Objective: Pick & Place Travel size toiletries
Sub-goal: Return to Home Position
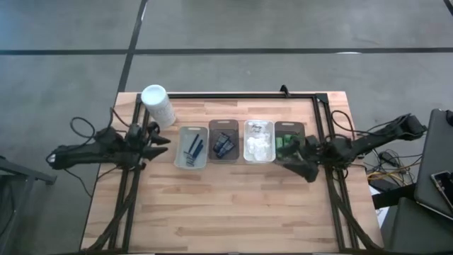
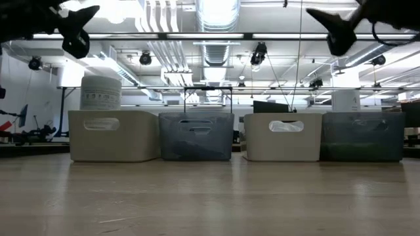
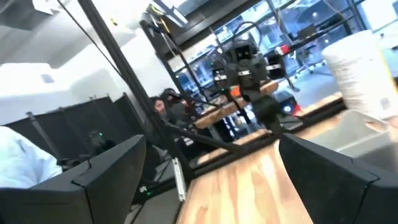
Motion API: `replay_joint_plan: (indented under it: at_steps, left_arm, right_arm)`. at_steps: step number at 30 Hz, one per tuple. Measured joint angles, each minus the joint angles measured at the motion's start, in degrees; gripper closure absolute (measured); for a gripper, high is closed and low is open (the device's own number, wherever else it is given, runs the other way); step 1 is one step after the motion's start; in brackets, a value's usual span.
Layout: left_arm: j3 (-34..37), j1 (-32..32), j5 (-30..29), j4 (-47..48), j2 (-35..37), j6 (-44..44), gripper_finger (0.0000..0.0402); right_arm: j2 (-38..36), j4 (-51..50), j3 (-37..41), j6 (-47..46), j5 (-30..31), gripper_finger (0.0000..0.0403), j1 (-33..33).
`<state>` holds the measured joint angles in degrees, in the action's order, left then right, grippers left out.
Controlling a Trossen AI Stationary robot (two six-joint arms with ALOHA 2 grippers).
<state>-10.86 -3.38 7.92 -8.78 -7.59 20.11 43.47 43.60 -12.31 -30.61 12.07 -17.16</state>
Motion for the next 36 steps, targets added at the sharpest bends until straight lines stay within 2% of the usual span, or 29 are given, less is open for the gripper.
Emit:
replay_joint_plan:
  at_steps: [9,12,17,24,31,36]
  left_arm:
    - [5.08,0.00,-10.13,1.15,5.77,0.93,0.0241]
    - [6.30,0.00,-10.69,1.24,5.64,1.05,0.0241]
    - [8.99,0.00,-10.71,1.36,5.51,1.05,0.0241]
    - [10.28,0.00,-10.79,6.77,5.33,1.12,0.0241]
    - [10.29,0.00,-10.65,7.74,5.32,1.12,0.0241]
    - [10.26,0.00,-10.65,7.89,5.31,1.12,0.0241]
  right_arm:
    - [-15.64,-2.04,11.84,2.18,0.11,0.0039,-0.03]
    - [-19.01,-8.93,11.51,3.30,0.33,0.0039,0.07]
    - [-23.09,-15.32,11.16,6.99,4.28,0.0039,1.44]
    - [-28.87,-26.76,11.19,7.61,5.96,0.0039,8.11]
    - [-33.76,-30.98,11.20,8.29,-1.91,0.0039,13.65]
    - [-37.18,-34.98,11.20,8.46,-4.94,0.0039,16.44]
